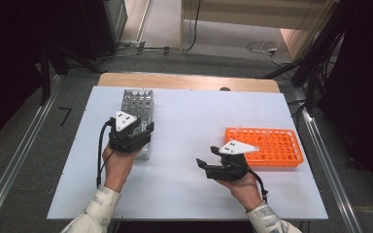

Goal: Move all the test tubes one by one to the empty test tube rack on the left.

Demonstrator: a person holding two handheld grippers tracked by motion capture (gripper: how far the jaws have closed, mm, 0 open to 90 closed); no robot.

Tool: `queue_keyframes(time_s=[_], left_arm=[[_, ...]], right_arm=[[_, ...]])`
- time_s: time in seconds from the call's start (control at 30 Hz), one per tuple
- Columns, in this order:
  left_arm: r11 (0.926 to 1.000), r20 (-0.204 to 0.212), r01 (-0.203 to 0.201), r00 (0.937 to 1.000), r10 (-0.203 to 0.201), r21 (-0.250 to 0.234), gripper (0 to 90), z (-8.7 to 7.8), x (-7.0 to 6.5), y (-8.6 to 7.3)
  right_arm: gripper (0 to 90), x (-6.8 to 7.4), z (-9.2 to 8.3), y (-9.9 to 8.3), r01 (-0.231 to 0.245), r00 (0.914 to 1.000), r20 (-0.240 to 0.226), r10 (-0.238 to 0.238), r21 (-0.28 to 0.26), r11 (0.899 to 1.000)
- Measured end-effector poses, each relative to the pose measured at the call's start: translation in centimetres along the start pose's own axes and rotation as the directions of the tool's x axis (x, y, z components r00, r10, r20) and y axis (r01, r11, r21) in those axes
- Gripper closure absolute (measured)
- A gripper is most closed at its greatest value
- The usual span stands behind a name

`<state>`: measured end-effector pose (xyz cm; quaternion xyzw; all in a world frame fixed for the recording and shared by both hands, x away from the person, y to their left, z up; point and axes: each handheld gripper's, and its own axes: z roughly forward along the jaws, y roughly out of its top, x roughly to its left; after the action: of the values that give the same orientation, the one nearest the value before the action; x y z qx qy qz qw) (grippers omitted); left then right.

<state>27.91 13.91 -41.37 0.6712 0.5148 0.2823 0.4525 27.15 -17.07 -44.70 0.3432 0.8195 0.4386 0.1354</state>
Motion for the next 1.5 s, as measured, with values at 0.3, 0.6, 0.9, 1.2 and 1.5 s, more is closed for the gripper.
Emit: queue_keyframes(time_s=[0.3,0.6,0.9,1.2,1.5], left_arm=[[0.9994,0.069,0.031,0.9971,-0.032,0.012,20.2,-1.0,-1.3,-0.3],[0.9997,0.077,0.024,0.9967,-0.024,0.006,19.6,-1.4,-1.6,-0.7],[0.9997,0.074,0.020,0.9971,-0.018,-0.017,18.8,-1.6,-2.0,-0.7],[0.9996,0.067,0.018,0.9976,-0.016,-0.021,18.8,-1.7,-2.0,-0.7],[0.9996,0.065,0.012,0.9978,-0.010,-0.027,18.8,-1.7,-2.3,-0.7]], right_arm=[[28.4,-2.1,-1.9,-0.5,-0.040,0.9983,0.042,0.041,-0.020,0.999],[28.4,-4.8,-4.4,-1.6,-0.097,0.9886,0.110,0.102,-0.050,0.994],[28.5,-7.6,-6.6,-2.9,-0.144,0.9677,0.199,0.155,-0.073,0.987],[29.0,-9.5,-7.4,-3.7,-0.179,0.9406,0.279,0.194,-0.081,0.981],[30.5,-11.1,-6.9,-4.2,-0.201,0.9094,0.354,0.219,-0.086,0.976]])
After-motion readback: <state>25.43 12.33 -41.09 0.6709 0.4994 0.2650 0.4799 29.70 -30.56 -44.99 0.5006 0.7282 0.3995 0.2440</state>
